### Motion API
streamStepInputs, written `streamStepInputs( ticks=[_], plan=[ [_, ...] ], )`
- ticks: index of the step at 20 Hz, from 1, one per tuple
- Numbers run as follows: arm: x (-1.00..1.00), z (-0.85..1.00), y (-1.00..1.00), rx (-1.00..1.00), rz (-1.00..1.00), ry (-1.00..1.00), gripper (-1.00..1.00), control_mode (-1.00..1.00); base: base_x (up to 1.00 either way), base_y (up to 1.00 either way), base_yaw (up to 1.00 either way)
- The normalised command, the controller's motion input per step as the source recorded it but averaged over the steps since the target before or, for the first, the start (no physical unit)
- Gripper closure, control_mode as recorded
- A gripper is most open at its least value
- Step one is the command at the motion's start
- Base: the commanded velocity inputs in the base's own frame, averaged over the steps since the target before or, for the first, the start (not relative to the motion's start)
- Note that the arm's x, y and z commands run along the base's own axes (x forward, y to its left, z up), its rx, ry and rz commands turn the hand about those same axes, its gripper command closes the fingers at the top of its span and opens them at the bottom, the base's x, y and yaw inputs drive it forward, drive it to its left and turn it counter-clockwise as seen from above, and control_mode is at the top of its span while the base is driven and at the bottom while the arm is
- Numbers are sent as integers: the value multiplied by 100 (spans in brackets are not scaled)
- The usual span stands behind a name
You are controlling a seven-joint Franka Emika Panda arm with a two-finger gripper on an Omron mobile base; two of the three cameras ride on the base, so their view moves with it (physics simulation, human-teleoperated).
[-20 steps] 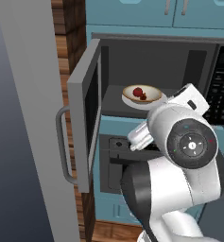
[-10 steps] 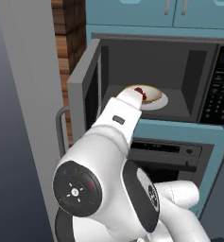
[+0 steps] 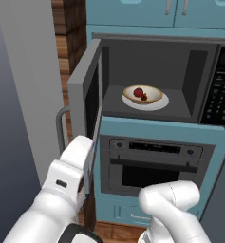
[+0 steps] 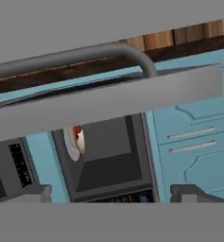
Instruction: Place the bowl containing the chicken drumstick and tomato in the microwave. Close the microwave door and press the start button to microwave the meal.
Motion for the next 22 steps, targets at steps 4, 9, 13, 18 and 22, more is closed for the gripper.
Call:
streamStepInputs(
  ticks=[4, 9, 13, 18, 22],
  plan=[
    [3, -17, 52, -8, 0, -4, -100, -100, 0, 0, 0],
    [19, 0, 46, 0, 0, 0, -100, -100, 0, 0, 0],
    [27, 0, 45, 0, 0, 0, -100, -100, 0, 0, 0],
    [38, -3, 41, 0, 0, 0, -100, -100, 0, 0, 0],
    [41, -3, 20, 0, -3, 0, -100, -100, 0, 0, 0]
  ],
)
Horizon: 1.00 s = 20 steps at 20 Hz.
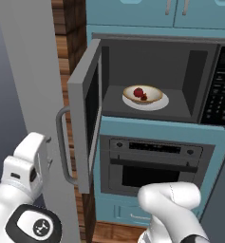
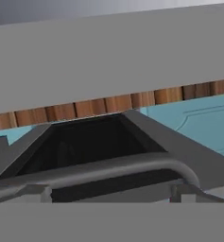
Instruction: Place the bowl containing the chicken drumstick and tomato in the microwave. Close the microwave door and press the start button to microwave the meal.
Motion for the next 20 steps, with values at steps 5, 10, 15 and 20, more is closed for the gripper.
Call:
streamStepInputs(
  ticks=[5, 10, 15, 20],
  plan=[
    [39, -7, 0, 0, -5, 0, -100, -100, 0, 0, 0],
    [48, -13, 0, 0, -6, 0, -100, -100, 0, 0, 0],
    [50, -14, 0, 0, -8, 0, -100, -100, 0, 0, 0],
    [13, -5, -9, 0, -14, 0, -100, -100, 0, 0, 0]
  ],
)
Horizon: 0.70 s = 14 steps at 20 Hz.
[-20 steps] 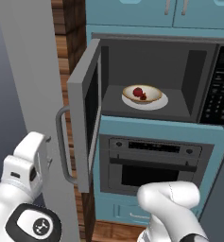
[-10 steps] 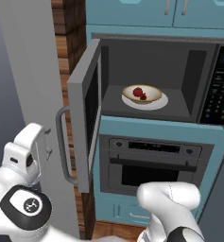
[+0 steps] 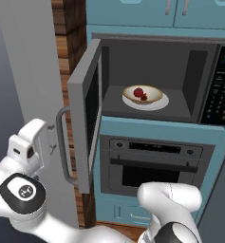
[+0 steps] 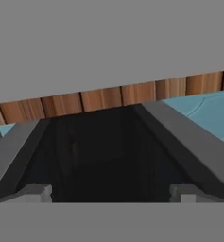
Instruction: Place the bowl containing the chicken drumstick and tomato in the microwave. Close the microwave door and press the start button to microwave the meal.
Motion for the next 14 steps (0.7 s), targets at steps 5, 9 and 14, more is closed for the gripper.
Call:
streamStepInputs(
  ticks=[5, 9, 14],
  plan=[
    [-22, 0, -56, 0, -21, 0, -100, -100, 0, 0, 0],
    [-46, 0, -91, 1, -18, 0, -100, -100, 0, 0, 0],
    [-55, 0, -100, 5, -13, -3, -100, -100, 0, 0, 0]
  ],
)
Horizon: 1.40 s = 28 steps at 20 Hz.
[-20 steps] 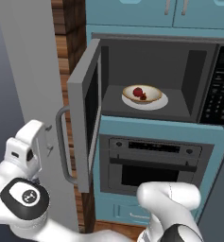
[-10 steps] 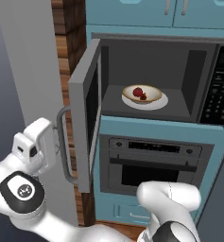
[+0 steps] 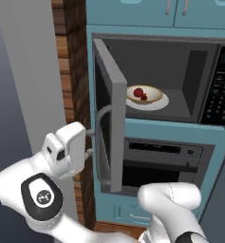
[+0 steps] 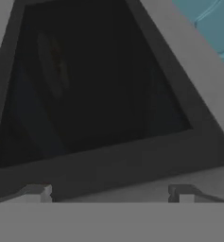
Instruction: Place the bowl containing the chicken drumstick and tomato in the microwave. Close the microwave door and press the start button to microwave the meal.
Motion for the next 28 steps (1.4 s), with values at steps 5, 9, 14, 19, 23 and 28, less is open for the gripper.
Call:
streamStepInputs(
  ticks=[5, 9, 14, 19, 23, 28],
  plan=[
    [-4, 0, -100, 15, -5, 0, -100, -100, 0, 0, 0],
    [6, 0, -100, 22, 0, 6, -100, -100, 0, 0, 0],
    [20, 0, -100, 24, 6, 13, -100, -100, 0, 0, 0],
    [39, 0, -100, 25, 10, 19, -100, -100, 0, 0, 0],
    [65, 0, -99, 23, 12, 25, -100, -100, 0, 0, 0],
    [89, 0, -84, 18, 17, 15, -100, -100, 0, 0, 0]
  ],
)
